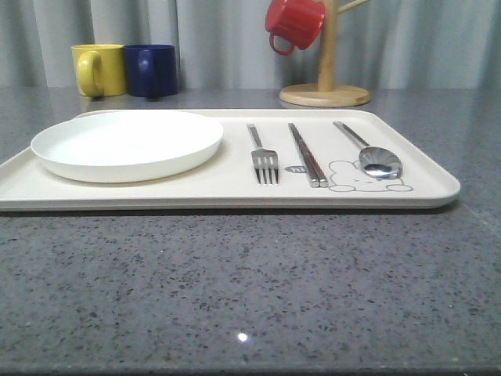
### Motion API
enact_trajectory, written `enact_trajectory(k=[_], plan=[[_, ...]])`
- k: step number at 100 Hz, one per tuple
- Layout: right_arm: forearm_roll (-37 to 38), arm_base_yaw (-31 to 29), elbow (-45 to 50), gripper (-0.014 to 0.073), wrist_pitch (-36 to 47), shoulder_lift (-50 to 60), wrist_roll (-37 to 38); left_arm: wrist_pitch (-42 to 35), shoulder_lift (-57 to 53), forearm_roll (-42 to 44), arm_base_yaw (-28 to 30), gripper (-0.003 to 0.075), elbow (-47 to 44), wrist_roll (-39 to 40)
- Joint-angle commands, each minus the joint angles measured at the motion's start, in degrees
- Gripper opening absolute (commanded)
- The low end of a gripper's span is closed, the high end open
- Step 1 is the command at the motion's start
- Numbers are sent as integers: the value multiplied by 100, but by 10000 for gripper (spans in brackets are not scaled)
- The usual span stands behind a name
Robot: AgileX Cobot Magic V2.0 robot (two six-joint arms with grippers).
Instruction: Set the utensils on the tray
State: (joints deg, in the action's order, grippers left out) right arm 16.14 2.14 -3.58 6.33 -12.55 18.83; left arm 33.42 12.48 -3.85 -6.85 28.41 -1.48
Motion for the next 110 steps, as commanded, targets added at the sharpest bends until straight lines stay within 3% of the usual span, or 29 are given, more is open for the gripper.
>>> enact_trajectory(k=[1,18,50,65,110], plan=[[82,-159,45,-75,634,225,-72,-425,62,-29,-32,-19,148,49],[-19,-459,535,-75,1237,415,-109,-425,62,-29,-32,-19,148,49],[-1124,-486,524,-75,483,909,-1314,-425,62,-29,-32,-19,148,49],[-1130,-489,524,-75,-302,1455,-1336,-425,62,-29,-32,-19,148,49],[-1130,-489,518,-75,-385,1424,-1336,-437,62,-29,-32,-19,148,49]])
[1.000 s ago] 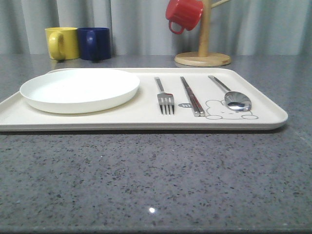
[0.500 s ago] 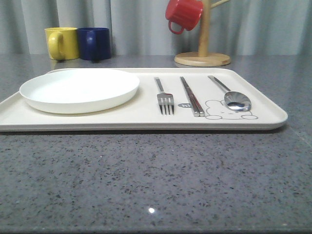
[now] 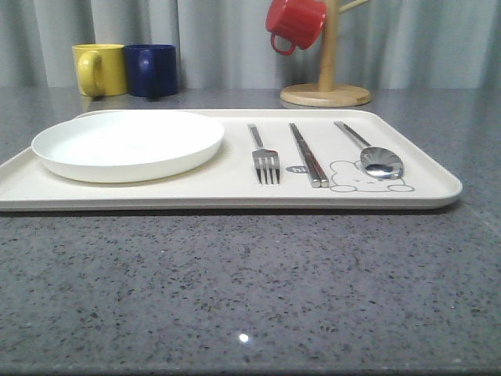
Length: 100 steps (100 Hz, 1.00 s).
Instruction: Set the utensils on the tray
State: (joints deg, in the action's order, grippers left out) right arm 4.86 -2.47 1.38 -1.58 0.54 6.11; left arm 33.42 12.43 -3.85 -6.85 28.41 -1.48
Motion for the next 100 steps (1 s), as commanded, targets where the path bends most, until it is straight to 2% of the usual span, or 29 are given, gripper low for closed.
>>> enact_trajectory(k=[1,52,58,69,77,94,100], plan=[[-1,-28,22,-75,407,115,-64,-437,67,-29,-32,-19,148,49],[-1,-28,22,-75,407,115,-64,-437,67,-29,-32,-19,135,49],[-1,-28,22,-75,407,115,-64,-470,67,220,-17,-20,90,49],[-1,-28,22,-75,407,115,-64,-924,37,941,-9,-20,-146,729],[-1,-28,22,-75,407,115,-64,-1396,-116,1438,-4,-20,-491,870],[-1,-28,22,-75,407,115,-64,-2748,-614,1312,209,-20,-1563,843],[-1,-28,22,-75,407,115,-64,-2997,-844,1063,285,-20,-1912,819]])
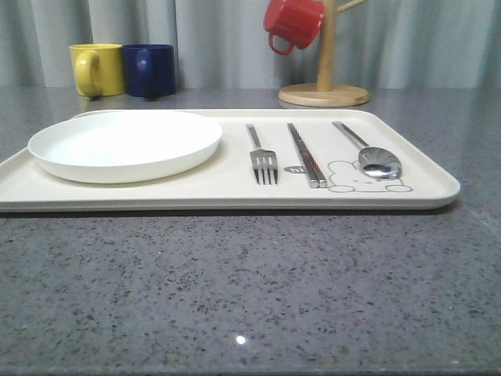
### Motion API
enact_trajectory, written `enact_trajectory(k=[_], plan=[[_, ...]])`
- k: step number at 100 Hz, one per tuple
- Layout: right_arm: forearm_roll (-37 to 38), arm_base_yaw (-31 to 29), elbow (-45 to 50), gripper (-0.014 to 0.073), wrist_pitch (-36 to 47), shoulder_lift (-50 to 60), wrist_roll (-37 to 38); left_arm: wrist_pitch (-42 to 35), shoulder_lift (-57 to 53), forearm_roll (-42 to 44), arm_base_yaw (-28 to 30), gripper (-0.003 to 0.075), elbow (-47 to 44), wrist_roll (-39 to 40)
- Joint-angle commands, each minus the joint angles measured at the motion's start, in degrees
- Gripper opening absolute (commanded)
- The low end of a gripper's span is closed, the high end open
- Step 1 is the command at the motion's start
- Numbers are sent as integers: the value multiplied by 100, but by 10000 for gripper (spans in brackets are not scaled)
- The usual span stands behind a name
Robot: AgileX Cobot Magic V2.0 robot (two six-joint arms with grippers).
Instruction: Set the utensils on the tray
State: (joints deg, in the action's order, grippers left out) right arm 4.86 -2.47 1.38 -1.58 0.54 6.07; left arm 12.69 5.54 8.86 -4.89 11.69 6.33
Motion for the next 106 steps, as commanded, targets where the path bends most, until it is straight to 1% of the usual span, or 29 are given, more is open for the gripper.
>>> enact_trajectory(k=[1,19,27,31,106], plan=[[-1,-28,22,-75,407,115,-61,-948,-181,-233,115,-20,-320,38],[-1,-28,22,-75,407,115,-61,-1124,-792,-418,272,-20,-1102,38],[-1,-28,22,-75,407,115,-61,-1459,-771,-536,299,-20,-1364,38],[-1,-28,22,-75,407,110,-61,-1269,-771,-569,299,-20,-1348,38],[-1,-28,22,-75,407,110,-61,-1349,-771,-569,288,-19,-1352,38]])
